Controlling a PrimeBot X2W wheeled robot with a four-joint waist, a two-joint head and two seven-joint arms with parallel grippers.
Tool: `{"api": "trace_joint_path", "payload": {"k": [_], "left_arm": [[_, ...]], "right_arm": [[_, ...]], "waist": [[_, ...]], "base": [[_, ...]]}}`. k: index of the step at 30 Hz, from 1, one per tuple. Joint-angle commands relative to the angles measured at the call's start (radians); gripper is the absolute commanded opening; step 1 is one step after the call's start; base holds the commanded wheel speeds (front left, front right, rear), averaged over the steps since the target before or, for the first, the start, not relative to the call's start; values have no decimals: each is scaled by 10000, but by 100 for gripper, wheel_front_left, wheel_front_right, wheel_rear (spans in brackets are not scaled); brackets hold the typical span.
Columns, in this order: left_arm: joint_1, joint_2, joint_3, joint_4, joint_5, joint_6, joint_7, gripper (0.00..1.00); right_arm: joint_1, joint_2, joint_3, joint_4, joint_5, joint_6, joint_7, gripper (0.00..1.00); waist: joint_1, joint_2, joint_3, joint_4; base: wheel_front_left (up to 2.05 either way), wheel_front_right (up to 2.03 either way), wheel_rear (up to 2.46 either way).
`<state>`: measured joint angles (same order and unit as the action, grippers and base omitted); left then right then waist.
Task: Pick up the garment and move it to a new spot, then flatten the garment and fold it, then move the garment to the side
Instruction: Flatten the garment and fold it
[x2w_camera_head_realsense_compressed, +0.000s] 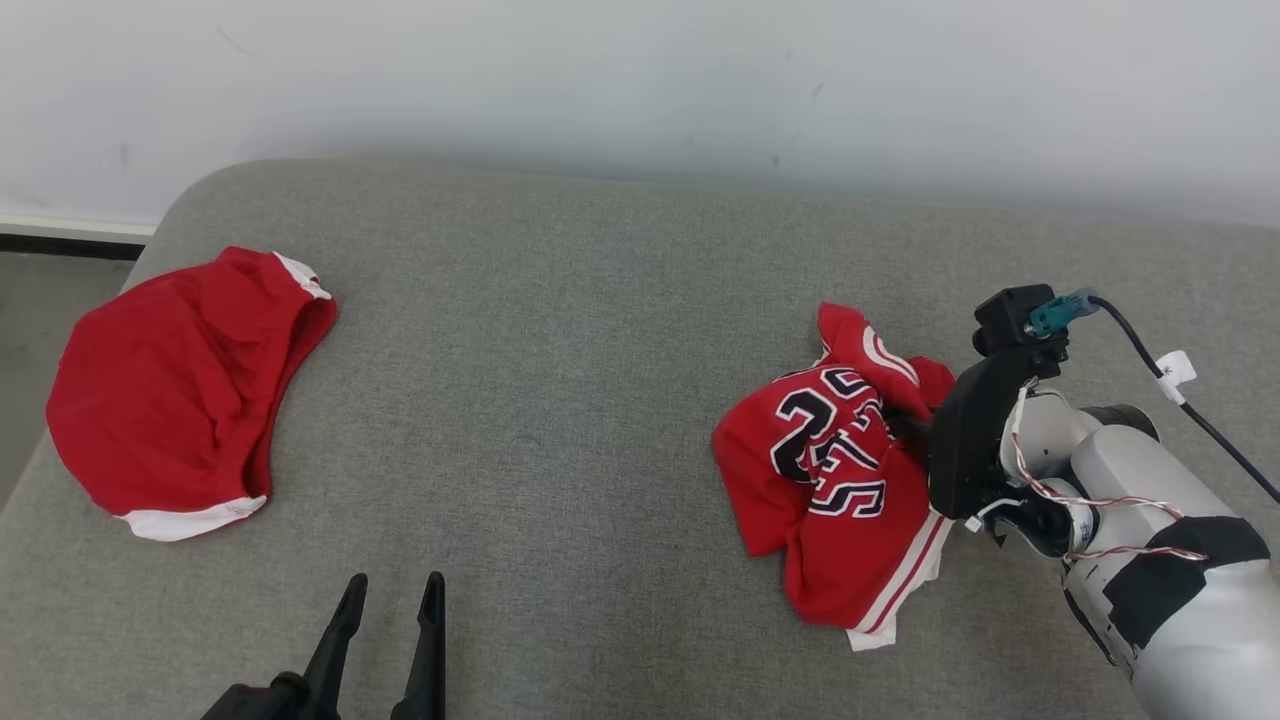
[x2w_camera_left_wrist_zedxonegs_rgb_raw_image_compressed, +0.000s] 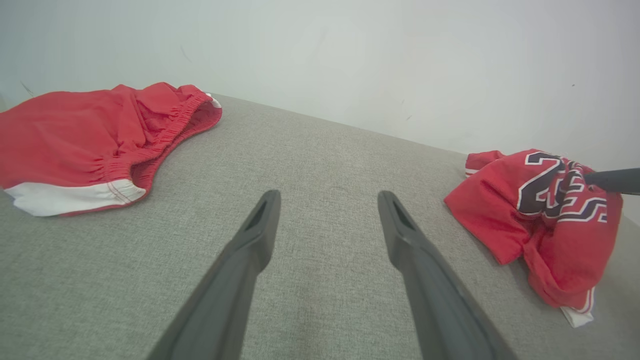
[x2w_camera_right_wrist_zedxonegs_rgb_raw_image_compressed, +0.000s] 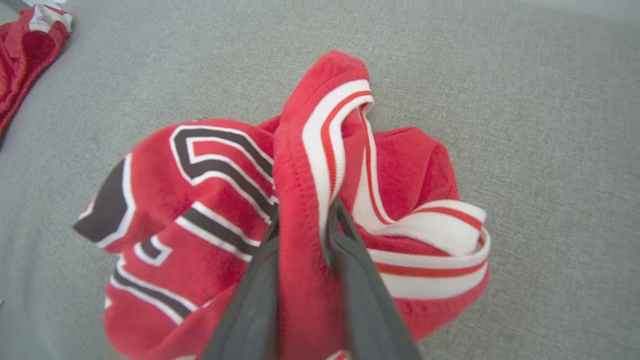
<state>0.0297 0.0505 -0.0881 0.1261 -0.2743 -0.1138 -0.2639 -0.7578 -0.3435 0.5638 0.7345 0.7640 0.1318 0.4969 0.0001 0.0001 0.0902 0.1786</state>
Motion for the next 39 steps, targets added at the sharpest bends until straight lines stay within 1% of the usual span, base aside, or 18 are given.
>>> {"api": "trace_joint_path", "payload": {"k": [1,5,8,11,14,17,20,23,28,32,36,38,39], "left_arm": [[-7,-1,25,24,94,1,-9,100],[84,-3,105,72,106,-15,-9,100],[151,-2,153,95,128,-27,-9,100],[173,-2,215,107,134,-41,-9,100],[123,-2,304,62,135,-47,-9,100],[105,-3,380,46,121,-55,-9,100],[103,-2,435,34,70,-66,-9,100],[138,-2,476,10,8,-76,-9,100],[76,-2,472,5,-61,-58,-9,100],[-49,-3,453,28,-62,-62,-9,100],[-151,-2,435,89,-42,-65,-9,100],[-197,0,432,107,-34,-67,-9,100],[-197,0,432,107,-34,-67,-9,100]], "right_arm": [[116,-85,100,-66,50,-22,-98,0],[-130,-195,703,-563,78,-22,-529,0],[-475,-147,1083,-1153,223,-22,-899,0],[-943,33,1317,-1802,424,-22,-1362,0],[-1546,364,1277,-2413,821,-22,-1986,0],[-2008,864,995,-2987,1457,-22,-2761,0],[-2254,1072,790,-3220,1705,-23,-3412,0],[-2140,967,779,-2851,1413,-22,-3473,0],[-1326,579,283,-1234,472,-22,-3249,0],[-533,256,-376,232,-311,-22,-3075,0],[87,-61,-1123,1583,-1242,-22,-3246,0],[363,-134,-1551,2189,-1646,-22,-3348,0],[363,-134,-1551,2189,-1646,-22,-3348,0]], "waist": [[-1,-1,-57,-22],[-1,-1,-274,-93],[-1,-1,-443,-162],[-1,-1,-540,-243],[-1,-1,-545,-351],[-1,-1,-565,-440],[-1,-1,-573,-531],[-1,-1,-550,-657],[-1,-1,-413,-873],[-1,-1,-290,-1043],[-1,-1,-228,-1164],[-1,-1,-221,-1214],[-1,-1,-221,-1214]], "base": [[0,0,0],[0,0,0],[0,0,0],[0,0,0],[0,0,0],[0,0,0],[0,0,0],[0,0,0],[0,0,0],[0,0,0],[0,0,0],[0,0,0],[0,0,0]]}}
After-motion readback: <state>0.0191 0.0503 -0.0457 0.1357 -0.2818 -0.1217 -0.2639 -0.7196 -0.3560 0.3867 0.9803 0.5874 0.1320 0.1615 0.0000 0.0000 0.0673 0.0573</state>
